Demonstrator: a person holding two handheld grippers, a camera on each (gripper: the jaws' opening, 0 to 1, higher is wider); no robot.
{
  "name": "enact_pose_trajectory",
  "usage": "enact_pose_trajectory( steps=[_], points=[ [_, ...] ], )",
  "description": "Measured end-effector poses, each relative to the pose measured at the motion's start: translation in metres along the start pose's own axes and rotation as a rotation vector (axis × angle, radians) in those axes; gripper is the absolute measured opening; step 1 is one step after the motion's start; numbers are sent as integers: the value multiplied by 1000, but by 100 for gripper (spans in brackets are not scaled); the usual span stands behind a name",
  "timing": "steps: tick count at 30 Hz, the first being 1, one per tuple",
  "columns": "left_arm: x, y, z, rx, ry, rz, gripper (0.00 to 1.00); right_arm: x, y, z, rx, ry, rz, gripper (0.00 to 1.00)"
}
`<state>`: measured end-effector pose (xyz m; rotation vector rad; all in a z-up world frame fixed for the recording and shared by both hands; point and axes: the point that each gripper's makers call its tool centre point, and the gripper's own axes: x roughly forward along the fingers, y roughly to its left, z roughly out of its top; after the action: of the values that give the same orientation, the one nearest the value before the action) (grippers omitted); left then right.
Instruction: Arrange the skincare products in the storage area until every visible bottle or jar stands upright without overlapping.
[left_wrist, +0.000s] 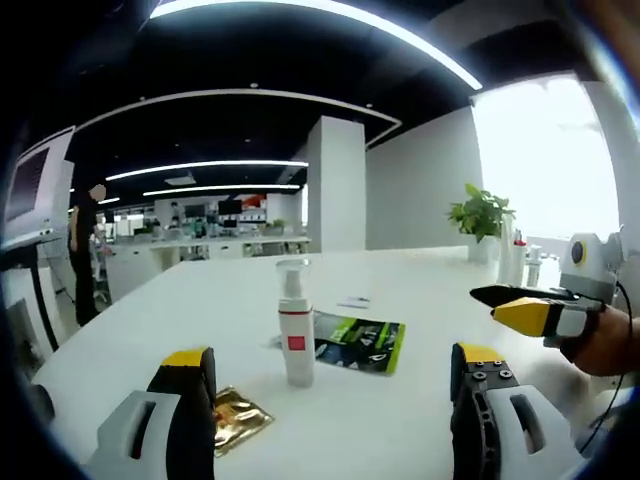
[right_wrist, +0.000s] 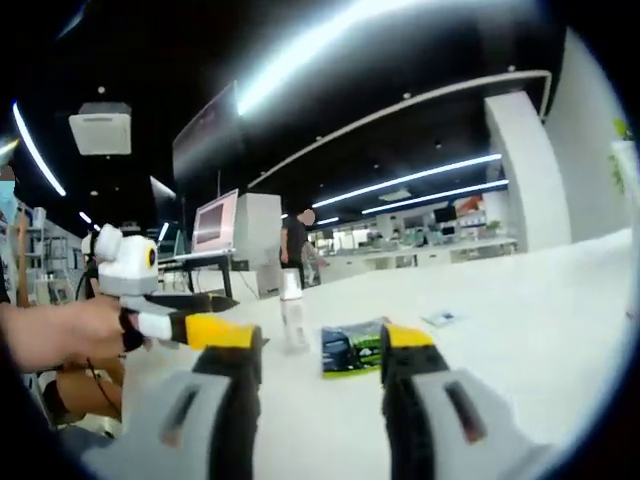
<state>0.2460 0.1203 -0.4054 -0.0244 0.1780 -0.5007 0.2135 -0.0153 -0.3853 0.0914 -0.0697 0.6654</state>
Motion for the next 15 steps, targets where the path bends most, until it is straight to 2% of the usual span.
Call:
enact_pose_trajectory(
  steps=[5, 10, 15],
  points=[
    [10, -2, 2, 3, -2, -1, 100, -8, -2, 3, -8, 9, 9, 51],
    [21, -10, 3, 5, 3, -18, 96, -19, -4, 10, -12, 10, 7, 53],
    [29, -12, 11, 11, -22, -21, 94, -30, 0, 9, -12, 24, 29, 60]
  ],
)
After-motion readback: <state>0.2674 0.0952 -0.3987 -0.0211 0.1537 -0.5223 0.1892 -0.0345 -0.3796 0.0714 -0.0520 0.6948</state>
